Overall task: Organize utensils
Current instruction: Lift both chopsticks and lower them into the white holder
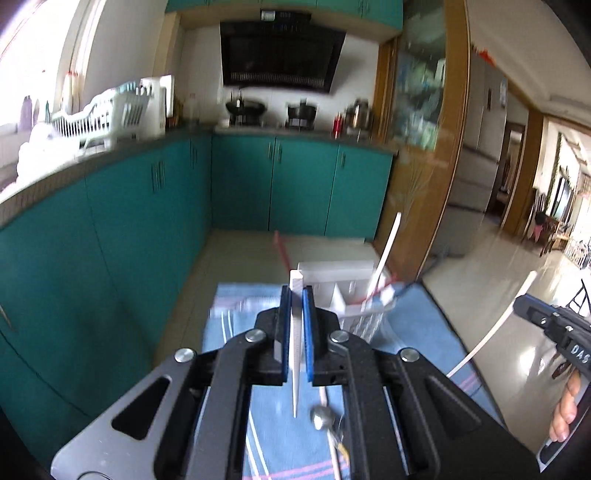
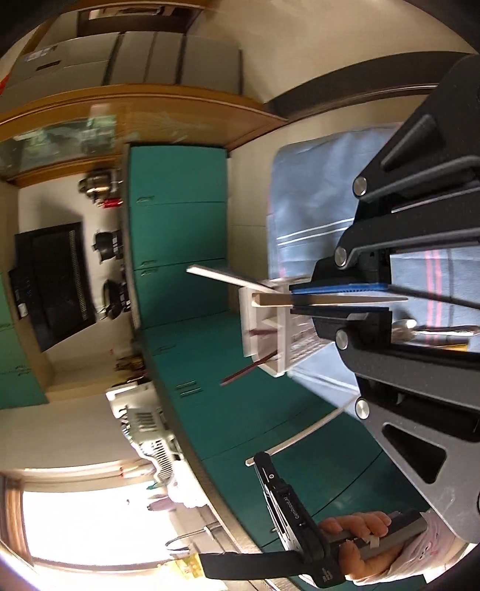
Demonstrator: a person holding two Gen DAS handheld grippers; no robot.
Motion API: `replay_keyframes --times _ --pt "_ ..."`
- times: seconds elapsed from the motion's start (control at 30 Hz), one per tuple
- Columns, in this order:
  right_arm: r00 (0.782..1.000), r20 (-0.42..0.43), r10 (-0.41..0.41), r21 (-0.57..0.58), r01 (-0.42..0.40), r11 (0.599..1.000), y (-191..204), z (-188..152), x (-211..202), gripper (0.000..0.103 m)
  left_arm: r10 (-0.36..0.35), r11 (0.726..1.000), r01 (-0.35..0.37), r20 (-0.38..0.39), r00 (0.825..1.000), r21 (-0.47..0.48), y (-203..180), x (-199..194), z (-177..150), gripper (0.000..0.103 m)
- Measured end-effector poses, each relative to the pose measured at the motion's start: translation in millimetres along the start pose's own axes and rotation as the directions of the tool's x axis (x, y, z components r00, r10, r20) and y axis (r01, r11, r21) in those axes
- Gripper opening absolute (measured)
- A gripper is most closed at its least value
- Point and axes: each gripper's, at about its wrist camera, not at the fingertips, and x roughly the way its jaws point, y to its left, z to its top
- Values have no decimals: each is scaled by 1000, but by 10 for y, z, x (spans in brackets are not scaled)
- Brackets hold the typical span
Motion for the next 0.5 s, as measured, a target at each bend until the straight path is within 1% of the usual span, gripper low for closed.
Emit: replay_keyframes --times 0.03,0.1,0.17,0.2,0.27,0.33,0.37,0.4,0.47,0.5 --pt "1000 23 8 -13 -7 1000 33 115 0 6 0 1000 0 26 1000 1 -3 -22 96 6" --pt "999 46 17 -21 -16 1000 73 328 11 7 -13 1000 14 103 995 -3 -23 -85 342 6" --pt "995 96 -14 -23 16 1000 131 609 56 7 -50 998 53 169 984 -17 -25 -149 593 6" --pt "993 115 -37 -23 40 999 155 703 83 7 -54 998 60 190 980 -22 -31 -159 678 6" --pt "982 169 -83 -18 87 996 218 951 160 7 -36 998 46 240 970 -35 -56 -154 848 6" --pt "973 210 -97 -4 101 995 241 1091 255 7 16 999 -7 290 957 -32 -109 -108 922 6" --pt "970 225 -92 8 93 996 237 1140 314 7 44 999 -36 303 952 -32 -148 -32 935 6" --pt "967 239 -86 23 83 996 228 1170 371 7 47 999 -38 300 953 -38 -161 42 930 6" --pt "962 252 -105 47 96 994 215 1165 514 6 33 998 -17 269 963 -62 -177 231 852 6" --pt "963 247 -106 57 95 994 201 1126 582 7 31 998 -14 255 966 -69 -184 304 795 6"
